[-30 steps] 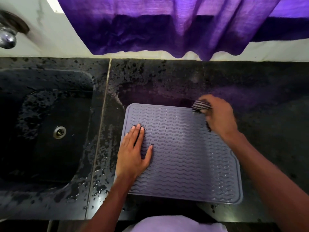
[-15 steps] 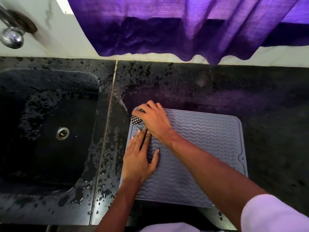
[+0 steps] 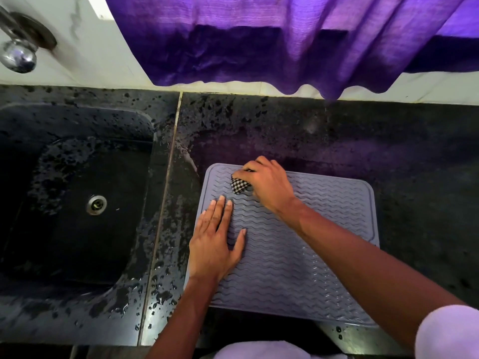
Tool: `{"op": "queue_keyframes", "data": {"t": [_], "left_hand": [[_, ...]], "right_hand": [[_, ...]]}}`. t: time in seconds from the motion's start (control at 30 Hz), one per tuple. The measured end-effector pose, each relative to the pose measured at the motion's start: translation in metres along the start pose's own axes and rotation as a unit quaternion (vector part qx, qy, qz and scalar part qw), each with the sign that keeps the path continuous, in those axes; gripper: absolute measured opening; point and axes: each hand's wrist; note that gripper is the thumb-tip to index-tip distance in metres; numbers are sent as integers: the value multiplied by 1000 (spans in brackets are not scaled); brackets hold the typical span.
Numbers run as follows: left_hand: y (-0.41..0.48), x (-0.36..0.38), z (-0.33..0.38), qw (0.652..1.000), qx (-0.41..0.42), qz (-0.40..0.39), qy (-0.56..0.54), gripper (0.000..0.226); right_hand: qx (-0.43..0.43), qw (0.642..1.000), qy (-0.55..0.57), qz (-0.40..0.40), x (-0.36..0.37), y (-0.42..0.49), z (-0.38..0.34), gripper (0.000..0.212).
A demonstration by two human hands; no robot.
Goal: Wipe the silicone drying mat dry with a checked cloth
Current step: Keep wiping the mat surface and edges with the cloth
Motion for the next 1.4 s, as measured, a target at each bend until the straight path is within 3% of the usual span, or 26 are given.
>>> {"op": "queue_keyframes", "data": {"t": [0.43,0.9,1.17,1.3,1.4], "left_hand": [[-1,0,-1,1000,2,7,-11,71],[0,2,0,1000,5,21,-16,71],[0,4,-1,999,14,17,-32,69],[-1,3,-2,998,23,29,-49,68],[-1,4,-2,997,28,43,-53,67]], "right_hand": [[69,997,-12,14,1,-61,63,72],[149,988,-36,26,1,-139,140,70],[298,953,-39,-36,-47,-163,135,29],[190,970,154,1,-55,-109,79,42],[84,979,182,43,-43,-52,21,50]]}}
Point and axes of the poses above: each hand's wrist, its own y-axis towards the middle knuckle, its own x-axis out of the palm, z = x × y, and after that the axes turned 14 degrees about -z, right-handed
